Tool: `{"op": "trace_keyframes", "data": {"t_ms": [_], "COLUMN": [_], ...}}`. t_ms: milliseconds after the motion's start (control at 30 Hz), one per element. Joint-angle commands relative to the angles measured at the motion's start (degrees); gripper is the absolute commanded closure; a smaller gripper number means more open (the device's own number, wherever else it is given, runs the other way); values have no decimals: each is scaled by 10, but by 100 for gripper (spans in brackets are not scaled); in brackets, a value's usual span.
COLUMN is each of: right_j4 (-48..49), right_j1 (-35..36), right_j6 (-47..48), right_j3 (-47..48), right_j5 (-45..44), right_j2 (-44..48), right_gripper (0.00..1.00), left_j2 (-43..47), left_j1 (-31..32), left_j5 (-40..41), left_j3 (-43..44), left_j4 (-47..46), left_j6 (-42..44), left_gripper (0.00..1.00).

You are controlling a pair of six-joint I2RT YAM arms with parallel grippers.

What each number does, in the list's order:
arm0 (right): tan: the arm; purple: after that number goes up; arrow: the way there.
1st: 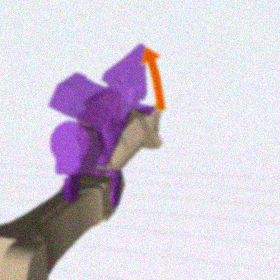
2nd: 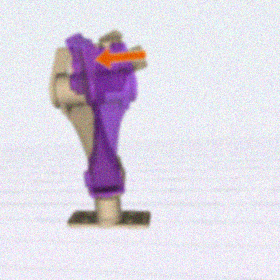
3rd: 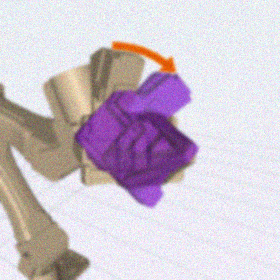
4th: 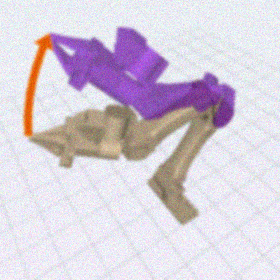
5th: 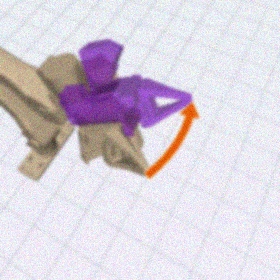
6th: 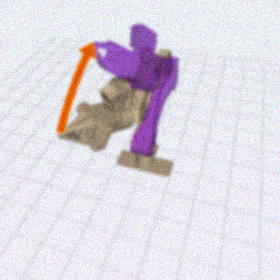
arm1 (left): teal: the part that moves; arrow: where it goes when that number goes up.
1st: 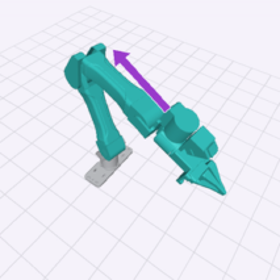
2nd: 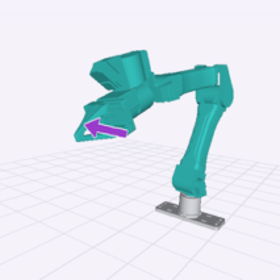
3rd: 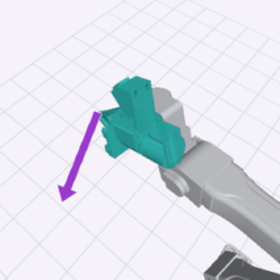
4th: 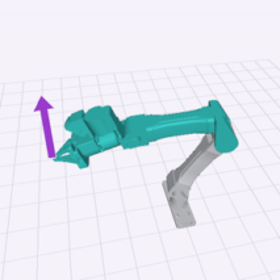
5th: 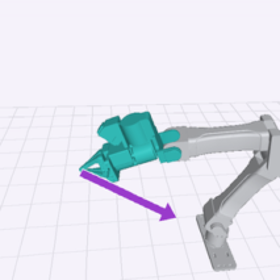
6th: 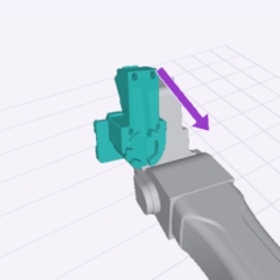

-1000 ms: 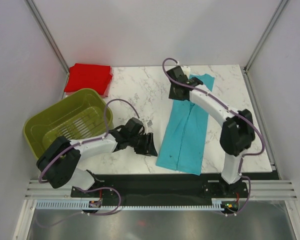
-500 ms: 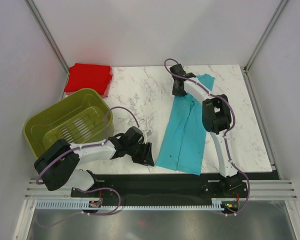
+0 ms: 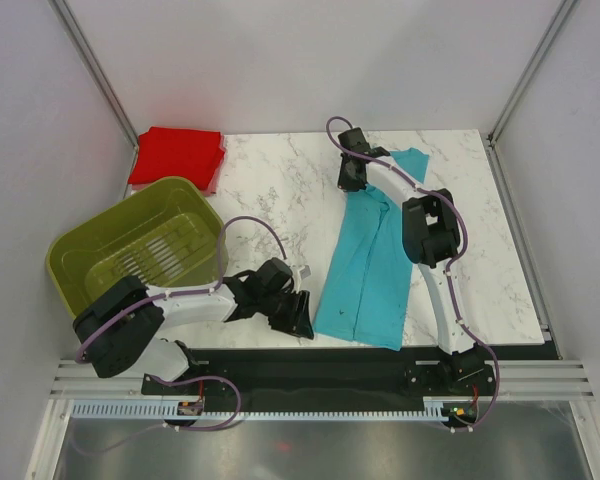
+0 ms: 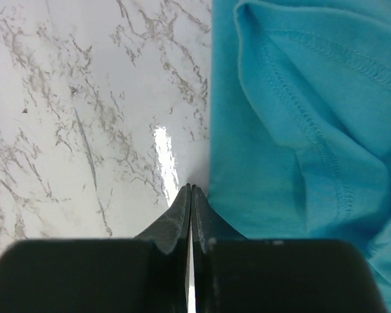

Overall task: Fold and stack the t-shirts
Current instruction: Fold the tshirt

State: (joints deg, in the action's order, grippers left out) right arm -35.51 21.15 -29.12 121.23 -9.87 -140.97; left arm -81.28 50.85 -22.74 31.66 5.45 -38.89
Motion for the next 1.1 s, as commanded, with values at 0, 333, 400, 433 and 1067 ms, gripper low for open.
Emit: {"op": "trace_keyframes", "data": {"t_ms": [0,333,400,433,1067], "right_j4": [31,50,49,48,-51], "right_j1": [2,21,21,21,8], "right_j6": [-6,1,2,3,-14], "right_j3": [22,35,34,33,33], "right_j5": [34,53,56,50,-95], "right_j2": [-10,-19,-12,-3,39], "right_gripper": [97,100,100,100,69], "left_j2": [-18,-3,15,22,-71], "left_j1": [16,53,54,53,22], "left_j5": [12,12,12,12,101], "left_j3": [4,-7,-13,-15,100], "left_j4": [5,5,5,5,-29], "left_j6": [-6,-6,-6,-6,-23], "left_gripper": [48,48,48,48,45]}}
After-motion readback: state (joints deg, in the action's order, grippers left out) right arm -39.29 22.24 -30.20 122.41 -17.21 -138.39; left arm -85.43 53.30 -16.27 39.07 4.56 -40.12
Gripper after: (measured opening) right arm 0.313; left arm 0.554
